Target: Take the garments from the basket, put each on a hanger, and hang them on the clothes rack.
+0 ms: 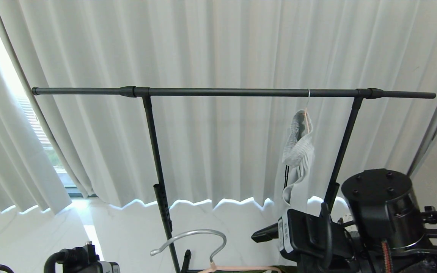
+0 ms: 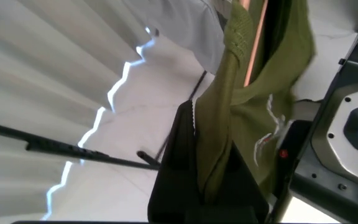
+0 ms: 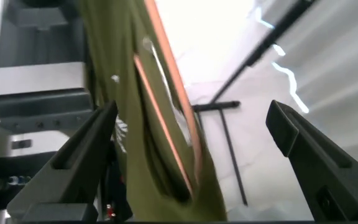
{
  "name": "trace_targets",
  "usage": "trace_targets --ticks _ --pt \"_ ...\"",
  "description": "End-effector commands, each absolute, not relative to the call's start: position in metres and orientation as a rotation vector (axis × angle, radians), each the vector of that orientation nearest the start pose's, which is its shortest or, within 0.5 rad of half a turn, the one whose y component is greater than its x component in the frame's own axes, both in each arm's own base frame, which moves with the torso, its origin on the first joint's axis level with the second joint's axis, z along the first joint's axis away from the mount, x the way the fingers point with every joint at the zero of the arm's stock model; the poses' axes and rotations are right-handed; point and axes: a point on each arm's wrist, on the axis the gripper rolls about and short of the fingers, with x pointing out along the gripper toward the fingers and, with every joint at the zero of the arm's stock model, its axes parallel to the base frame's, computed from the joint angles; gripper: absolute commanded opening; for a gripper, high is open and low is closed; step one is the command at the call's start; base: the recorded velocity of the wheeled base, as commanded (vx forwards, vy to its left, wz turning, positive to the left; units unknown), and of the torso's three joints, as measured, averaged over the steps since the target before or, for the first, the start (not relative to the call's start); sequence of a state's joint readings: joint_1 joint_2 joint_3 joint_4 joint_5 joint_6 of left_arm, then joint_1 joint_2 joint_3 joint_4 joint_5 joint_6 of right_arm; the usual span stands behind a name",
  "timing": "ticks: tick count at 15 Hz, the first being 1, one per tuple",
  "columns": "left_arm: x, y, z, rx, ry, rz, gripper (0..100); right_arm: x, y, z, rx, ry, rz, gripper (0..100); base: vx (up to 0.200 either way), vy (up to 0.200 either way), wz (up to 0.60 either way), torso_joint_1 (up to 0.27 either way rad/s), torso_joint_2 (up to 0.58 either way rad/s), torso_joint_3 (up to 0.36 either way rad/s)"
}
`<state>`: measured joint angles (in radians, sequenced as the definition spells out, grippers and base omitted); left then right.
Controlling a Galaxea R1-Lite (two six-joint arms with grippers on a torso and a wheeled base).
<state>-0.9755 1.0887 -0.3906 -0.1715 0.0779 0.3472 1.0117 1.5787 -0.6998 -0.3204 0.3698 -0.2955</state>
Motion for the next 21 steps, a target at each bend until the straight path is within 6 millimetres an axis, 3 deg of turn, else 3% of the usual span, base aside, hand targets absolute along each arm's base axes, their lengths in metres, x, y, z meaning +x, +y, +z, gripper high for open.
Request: trace_targets --ticks 1,10,11,19,20,21 --pt "0.0728 -0.1045 0.1631 0.579 0.292 -0.954 0 0.1314 0.2288 0.1538 -0.441 0.398 1.434 100 0.000 0.000 0.00 0.000 0.00 0.000" --pt "0.0723 -0.1039 0.1645 0.575 0.283 -0.955 0 0.1282 0.2317 0.1531 -0.441 0.394 1.458 100 0.000 0.000 0.00 0.000 0.00 0.000" --pt "0.0721 -0.1037 0.1647 0.573 0.282 -0.954 0 0.1283 0.2319 0.1527 -0.441 0.396 1.458 0 0.000 0.000 0.00 0.000 0.00 0.000" --pt "0.0715 -0.1027 0.1650 0.572 0.277 -0.954 0 0.1284 0.2318 0.1548 -0.442 0.382 1.448 0 0.000 0.000 0.00 0.000 0.00 0.000" --pt "0.0716 -0.1029 0.1647 0.573 0.280 -0.954 100 0.1282 0.2314 0.1558 -0.442 0.376 1.448 0 0.000 0.000 0.00 0.000 0.00 0.000" --pt "0.0719 -0.1034 0.1644 0.574 0.281 -0.954 100 0.1282 0.2306 0.1570 -0.444 0.368 1.448 0 0.000 0.000 0.00 0.000 0.00 0.000"
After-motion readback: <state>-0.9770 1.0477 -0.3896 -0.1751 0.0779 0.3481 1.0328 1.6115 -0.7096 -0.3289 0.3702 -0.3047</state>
